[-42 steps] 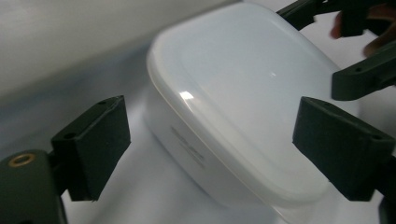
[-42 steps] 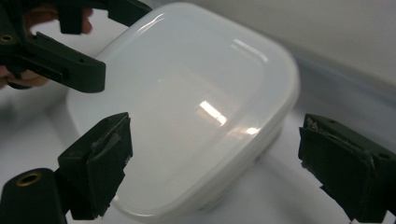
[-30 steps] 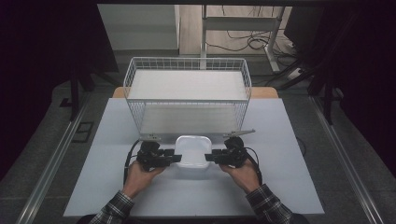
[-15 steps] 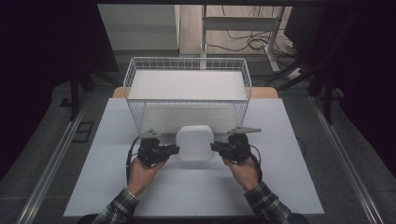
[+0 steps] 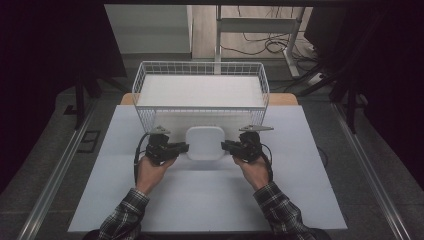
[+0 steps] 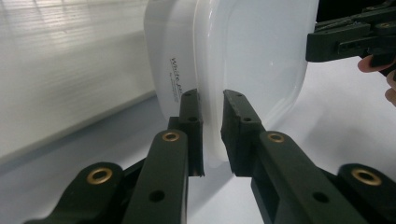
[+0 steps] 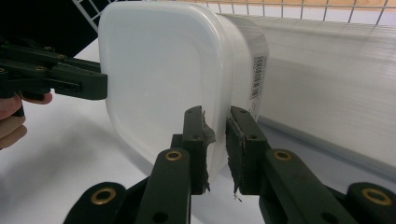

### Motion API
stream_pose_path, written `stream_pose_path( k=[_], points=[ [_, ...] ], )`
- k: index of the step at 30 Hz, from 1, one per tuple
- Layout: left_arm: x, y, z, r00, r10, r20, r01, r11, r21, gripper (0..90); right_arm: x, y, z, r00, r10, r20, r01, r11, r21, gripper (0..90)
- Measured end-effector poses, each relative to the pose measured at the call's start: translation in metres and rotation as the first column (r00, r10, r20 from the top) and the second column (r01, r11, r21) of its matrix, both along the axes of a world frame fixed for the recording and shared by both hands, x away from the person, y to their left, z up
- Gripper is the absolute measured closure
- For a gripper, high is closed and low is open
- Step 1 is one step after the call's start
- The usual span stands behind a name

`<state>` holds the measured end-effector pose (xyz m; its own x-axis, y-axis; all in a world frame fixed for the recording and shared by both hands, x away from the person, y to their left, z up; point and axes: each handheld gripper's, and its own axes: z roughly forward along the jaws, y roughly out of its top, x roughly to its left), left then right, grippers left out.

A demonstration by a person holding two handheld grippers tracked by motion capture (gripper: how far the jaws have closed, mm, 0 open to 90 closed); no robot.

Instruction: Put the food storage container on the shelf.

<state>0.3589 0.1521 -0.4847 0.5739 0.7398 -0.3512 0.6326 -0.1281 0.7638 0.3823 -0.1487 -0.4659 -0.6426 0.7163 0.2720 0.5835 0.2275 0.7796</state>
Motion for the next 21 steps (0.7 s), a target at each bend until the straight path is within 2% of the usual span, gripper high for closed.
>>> stream_pose_path(
  k=[12, 16, 19, 21],
  points=[
    [0.021, -0.001, -0.005, 0.9997, 0.021, -0.012, -0.021, 0.9998, -0.006, 78.0, 0.02, 0.002, -0.006, 0.9996, -0.027, -0.013, 0.027, 1.0, 0.009, 77.1],
    [0.024, -0.001, -0.009, 0.9995, 0.032, -0.007, -0.032, 0.9995, -0.007, 77.5, 0.023, 0.003, -0.009, 0.9995, -0.031, -0.007, 0.031, 1.0, 0.006, 76.9],
    [0.025, -0.001, -0.011, 0.9995, 0.033, 0.004, -0.033, 0.9992, -0.024, 77.2, 0.025, 0.004, -0.011, 0.9993, -0.039, -0.002, 0.039, 0.999, -0.012, 75.8],
    [0.026, -0.002, -0.011, 0.9992, 0.037, 0.014, -0.036, 0.9991, -0.022, 75.8, 0.028, 0.004, -0.012, 0.9993, -0.038, 0.002, 0.038, 0.999, 0.003, 74.9]
  ],
)
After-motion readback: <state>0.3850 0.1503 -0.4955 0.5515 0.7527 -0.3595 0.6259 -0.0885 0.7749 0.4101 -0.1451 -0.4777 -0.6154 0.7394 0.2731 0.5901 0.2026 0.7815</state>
